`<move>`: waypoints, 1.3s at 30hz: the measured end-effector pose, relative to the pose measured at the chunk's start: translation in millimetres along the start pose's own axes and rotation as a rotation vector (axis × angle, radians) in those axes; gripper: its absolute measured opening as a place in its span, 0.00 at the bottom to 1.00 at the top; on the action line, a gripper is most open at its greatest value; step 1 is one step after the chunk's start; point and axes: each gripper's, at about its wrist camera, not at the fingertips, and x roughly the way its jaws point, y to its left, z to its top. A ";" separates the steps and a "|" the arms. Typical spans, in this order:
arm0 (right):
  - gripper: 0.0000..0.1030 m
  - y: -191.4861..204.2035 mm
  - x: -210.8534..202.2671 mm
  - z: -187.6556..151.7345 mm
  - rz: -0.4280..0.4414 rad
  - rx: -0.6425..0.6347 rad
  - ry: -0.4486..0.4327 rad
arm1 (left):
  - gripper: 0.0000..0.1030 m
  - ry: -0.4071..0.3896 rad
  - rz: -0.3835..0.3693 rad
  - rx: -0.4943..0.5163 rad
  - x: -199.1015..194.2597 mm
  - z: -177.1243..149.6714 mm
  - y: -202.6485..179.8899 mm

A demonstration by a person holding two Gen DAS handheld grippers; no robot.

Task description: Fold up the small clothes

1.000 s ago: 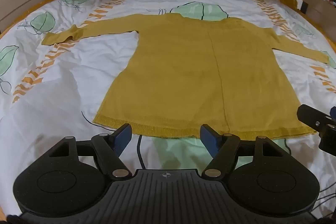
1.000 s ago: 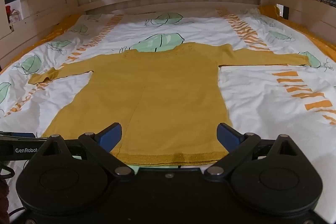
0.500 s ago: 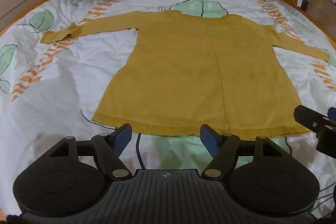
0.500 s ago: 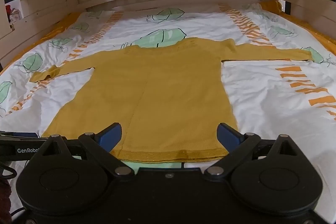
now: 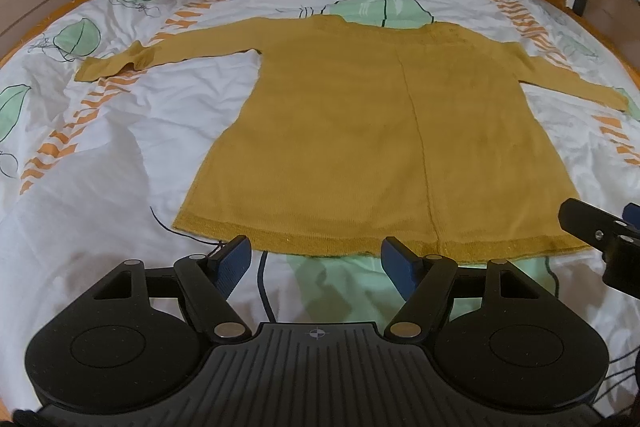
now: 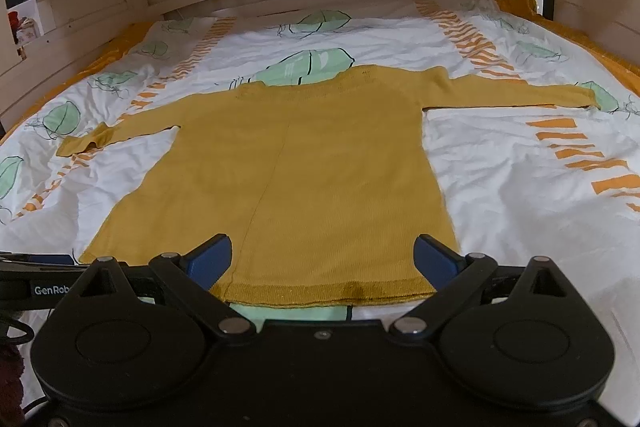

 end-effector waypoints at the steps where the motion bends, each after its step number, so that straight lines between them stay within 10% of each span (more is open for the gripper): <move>1: 0.95 -0.3 0.1 -0.2 0.001 0.002 0.000 | 0.68 0.001 0.001 0.001 0.2 -0.3 0.0; 39: 0.95 -2.6 9.4 -5.7 0.029 0.039 0.043 | 0.68 0.029 0.004 -0.020 7.3 -1.9 5.4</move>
